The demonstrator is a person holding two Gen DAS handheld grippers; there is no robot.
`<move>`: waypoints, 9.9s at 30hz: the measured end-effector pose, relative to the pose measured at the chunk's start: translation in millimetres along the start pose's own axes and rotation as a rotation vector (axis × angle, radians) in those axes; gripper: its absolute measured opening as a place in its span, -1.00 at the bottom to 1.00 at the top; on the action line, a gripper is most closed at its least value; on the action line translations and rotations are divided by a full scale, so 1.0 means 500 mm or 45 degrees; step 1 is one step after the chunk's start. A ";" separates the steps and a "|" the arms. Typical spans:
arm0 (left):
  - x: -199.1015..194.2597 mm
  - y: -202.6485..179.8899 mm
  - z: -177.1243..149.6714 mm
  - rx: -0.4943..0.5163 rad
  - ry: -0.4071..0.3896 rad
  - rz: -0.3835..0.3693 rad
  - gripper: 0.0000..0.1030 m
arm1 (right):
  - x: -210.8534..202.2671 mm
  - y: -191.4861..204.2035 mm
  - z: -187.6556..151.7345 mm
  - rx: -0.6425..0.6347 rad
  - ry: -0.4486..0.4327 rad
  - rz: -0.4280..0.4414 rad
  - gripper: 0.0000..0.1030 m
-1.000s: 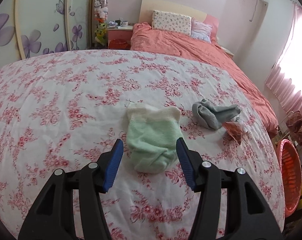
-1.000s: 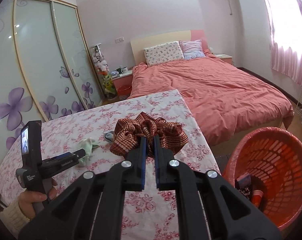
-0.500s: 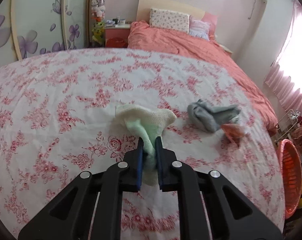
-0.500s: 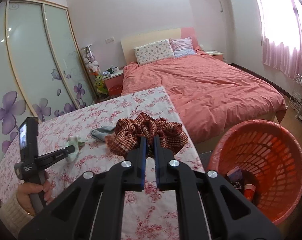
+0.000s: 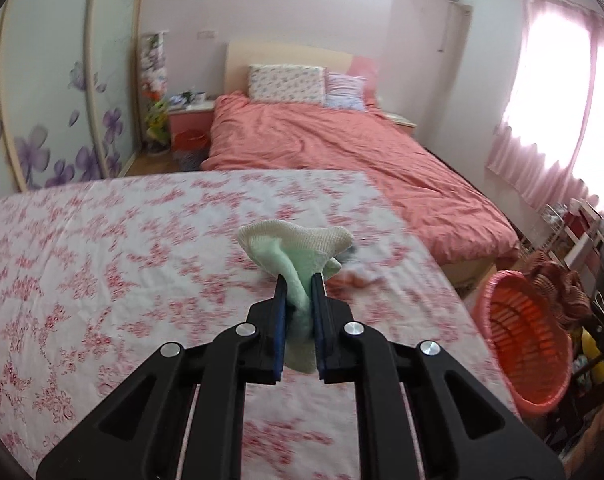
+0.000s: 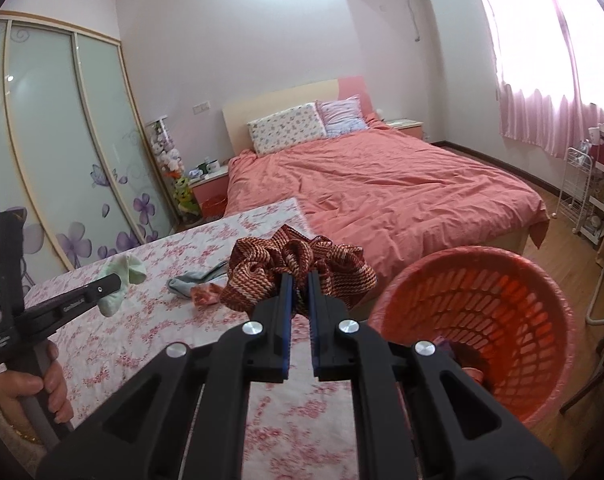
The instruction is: Collect trash
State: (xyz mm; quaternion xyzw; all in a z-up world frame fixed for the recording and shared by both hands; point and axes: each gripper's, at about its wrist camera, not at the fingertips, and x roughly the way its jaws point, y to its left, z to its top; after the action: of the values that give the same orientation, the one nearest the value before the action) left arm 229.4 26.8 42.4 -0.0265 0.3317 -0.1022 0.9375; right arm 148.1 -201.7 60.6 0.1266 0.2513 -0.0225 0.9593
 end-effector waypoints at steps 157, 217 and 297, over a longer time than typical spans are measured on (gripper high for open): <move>0.192 0.112 0.014 -0.095 0.138 0.025 0.12 | 0.359 0.153 -0.052 -0.069 0.370 -0.001 -0.94; 0.017 -0.303 -0.026 0.229 0.019 -0.475 -0.86 | -0.040 -0.181 -0.032 0.120 0.067 -0.218 -0.94; -0.287 -0.127 -0.331 0.039 -0.228 0.161 0.95 | -0.319 0.017 -0.268 -0.129 -0.106 -0.560 0.91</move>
State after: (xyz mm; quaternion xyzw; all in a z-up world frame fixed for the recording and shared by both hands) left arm 5.6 -2.4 9.2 -0.0001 0.2460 -0.0453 0.9682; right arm -54.3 -162.8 27.4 0.0194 0.2337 -0.2238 0.9460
